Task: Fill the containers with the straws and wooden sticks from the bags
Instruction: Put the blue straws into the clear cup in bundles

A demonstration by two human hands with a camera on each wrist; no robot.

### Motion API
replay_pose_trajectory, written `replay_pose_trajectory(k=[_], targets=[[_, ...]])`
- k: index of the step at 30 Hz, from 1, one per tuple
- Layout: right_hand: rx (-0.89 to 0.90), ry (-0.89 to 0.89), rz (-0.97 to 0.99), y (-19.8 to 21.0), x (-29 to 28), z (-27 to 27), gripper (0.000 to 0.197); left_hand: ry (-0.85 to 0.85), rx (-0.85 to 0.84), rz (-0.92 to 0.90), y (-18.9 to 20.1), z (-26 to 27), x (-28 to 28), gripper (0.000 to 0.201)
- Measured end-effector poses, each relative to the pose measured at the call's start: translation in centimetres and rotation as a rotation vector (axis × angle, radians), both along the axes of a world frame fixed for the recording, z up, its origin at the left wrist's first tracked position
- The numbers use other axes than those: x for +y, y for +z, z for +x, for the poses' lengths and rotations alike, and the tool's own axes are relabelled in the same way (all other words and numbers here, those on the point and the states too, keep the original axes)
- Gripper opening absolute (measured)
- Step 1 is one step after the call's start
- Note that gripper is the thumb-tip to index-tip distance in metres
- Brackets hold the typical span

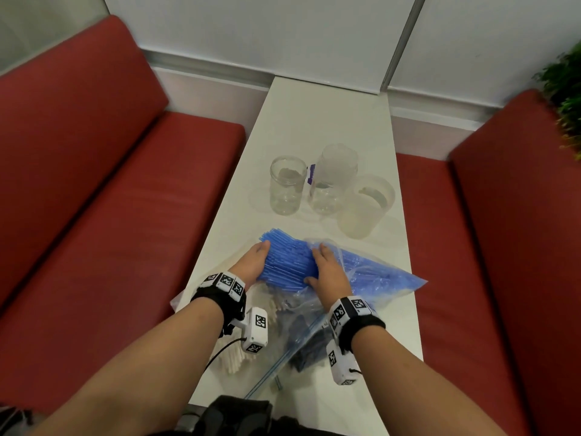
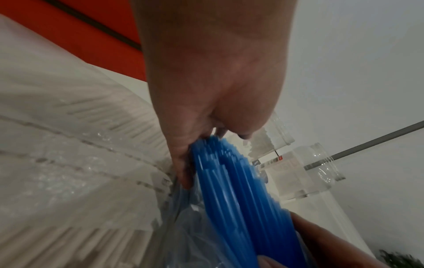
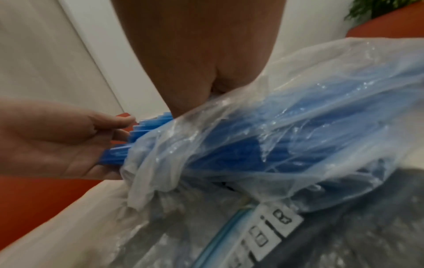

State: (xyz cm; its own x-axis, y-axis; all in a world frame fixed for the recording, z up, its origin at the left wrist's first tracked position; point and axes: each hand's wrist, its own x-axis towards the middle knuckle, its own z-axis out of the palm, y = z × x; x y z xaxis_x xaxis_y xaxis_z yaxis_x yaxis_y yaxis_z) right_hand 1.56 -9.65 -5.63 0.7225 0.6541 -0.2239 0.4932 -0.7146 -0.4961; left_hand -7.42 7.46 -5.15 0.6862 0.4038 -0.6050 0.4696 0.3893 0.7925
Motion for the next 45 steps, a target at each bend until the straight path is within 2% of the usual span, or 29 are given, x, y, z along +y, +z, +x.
replay_pose_trajectory(k=[5, 9, 13, 18, 22, 25, 27, 30, 32, 34, 35, 37, 38, 41, 43, 45], targets=[[-0.178, 0.120, -0.071, 0.6, 0.8, 0.2, 0.037, 0.006, -0.017, -0.052, 0.5, 0.2, -0.1, 0.043], [-0.317, 0.182, -0.153, 1.5, 1.3, -0.4, 0.027, 0.005, 0.004, -0.021, 1.1, 0.1, -0.2, 0.041], [-0.391, 0.220, -0.120, 2.3, 1.8, -1.4, 0.020, -0.034, 0.044, 0.052, 1.5, 0.2, -0.3, 0.038], [-0.236, 0.246, 0.054, 3.7, 2.9, -2.1, 0.020, -0.123, 0.133, 0.182, 2.0, 0.1, -0.4, 0.034], [-0.085, 0.206, 0.201, 5.9, 3.2, -2.2, 0.029, -0.150, 0.141, 0.184, 2.8, -0.2, -0.1, 0.036], [-0.005, 0.201, 0.298, 8.0, 3.5, -2.2, 0.023, -0.159, 0.184, 0.195, 3.4, 0.0, -0.2, 0.040], [0.055, 0.160, 0.383, 9.7, 3.8, -1.9, 0.014, -0.163, 0.227, 0.321, 3.6, 0.6, -0.4, 0.041], [0.164, 0.066, 0.556, 12.9, 4.2, -1.4, 0.008, -0.224, 0.318, 0.711, 4.1, 1.7, -0.3, 0.045], [0.141, 0.027, 0.684, 15.1, 4.3, -0.8, 0.011, -0.286, 0.366, 0.925, 4.8, 2.2, -0.2, 0.042], [0.122, -0.011, 0.797, 17.3, 4.1, -0.1, 0.010, -0.287, 0.318, 1.086, 5.4, 2.8, -0.1, 0.038], [0.137, -0.032, 0.842, 18.3, 4.0, 0.3, 0.008, -0.231, 0.250, 1.094, 5.7, 3.0, -0.1, 0.036], [0.168, -0.074, 0.935, 20.0, 3.6, 1.1, 0.008, -0.087, 0.071, 0.961, 6.4, 3.5, -0.5, 0.032], [0.181, -0.089, 0.982, 20.8, 3.3, 1.5, 0.009, -0.032, -0.008, 0.833, 6.8, 3.9, -0.9, 0.029], [0.221, -0.104, 1.096, 22.5, 2.5, 2.6, 0.009, 0.099, -0.216, 0.171, 7.9, 5.0, -2.4, 0.032], [0.255, -0.104, 1.140, 22.9, 2.1, 3.0, 0.009, 0.070, -0.283, -0.251, 8.5, 5.4, -3.3, 0.050], [0.275, -0.101, 1.150, 22.8, 1.8, 2.9, 0.009, 0.024, -0.301, -0.546, 8.8, 5.6, -4.1, 0.062]])
